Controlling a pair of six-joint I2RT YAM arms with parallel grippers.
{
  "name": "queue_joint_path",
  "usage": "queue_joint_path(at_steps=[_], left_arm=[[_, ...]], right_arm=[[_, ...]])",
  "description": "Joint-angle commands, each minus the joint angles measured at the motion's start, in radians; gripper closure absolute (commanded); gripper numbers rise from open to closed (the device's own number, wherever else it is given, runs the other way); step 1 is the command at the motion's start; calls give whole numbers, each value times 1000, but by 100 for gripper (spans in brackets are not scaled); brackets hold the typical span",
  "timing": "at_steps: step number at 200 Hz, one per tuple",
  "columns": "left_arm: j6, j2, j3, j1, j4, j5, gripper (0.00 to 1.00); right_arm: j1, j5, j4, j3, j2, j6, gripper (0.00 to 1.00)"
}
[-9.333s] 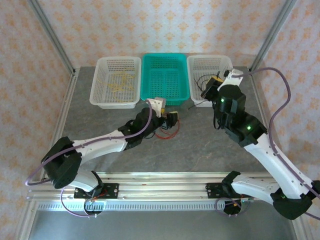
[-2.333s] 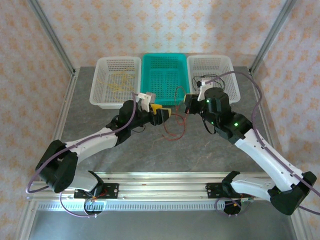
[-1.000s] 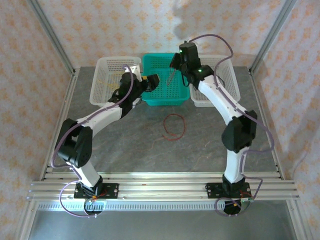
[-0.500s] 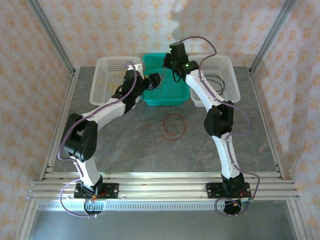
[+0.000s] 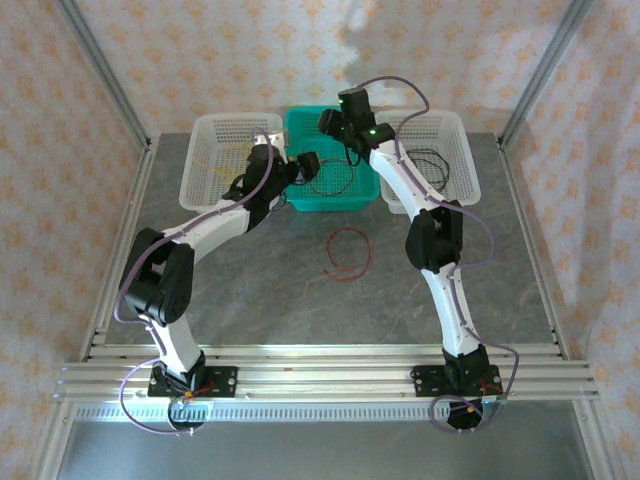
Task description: Untangle the cables
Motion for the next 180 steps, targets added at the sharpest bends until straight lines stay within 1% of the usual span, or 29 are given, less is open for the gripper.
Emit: queue_joint_path(at_steps=[1,31,57,86,130,180], left_arm=[[31,-89,-51,-26,4,-41,28],[59,-159,-128,-68,-5,-86,28],[83,-212,-189,-119,-16,-131,28],[83,-264,-263,-169,-5,-170,28],[55,-329,-383,-224,33,-204,28],[-7,-335,-470,-289,68,-240,28]], right_arm=[[-1,15,-18,-37,-128,-33,35],[24,54,30,-234,-278,-62,28],[63,106,97,-447,-424,-83,26],[105,149,160,-656,-570,-75,26],[135,170,246,-954,-767,-24,30],[167,240,274,-1258,-958,63,32]])
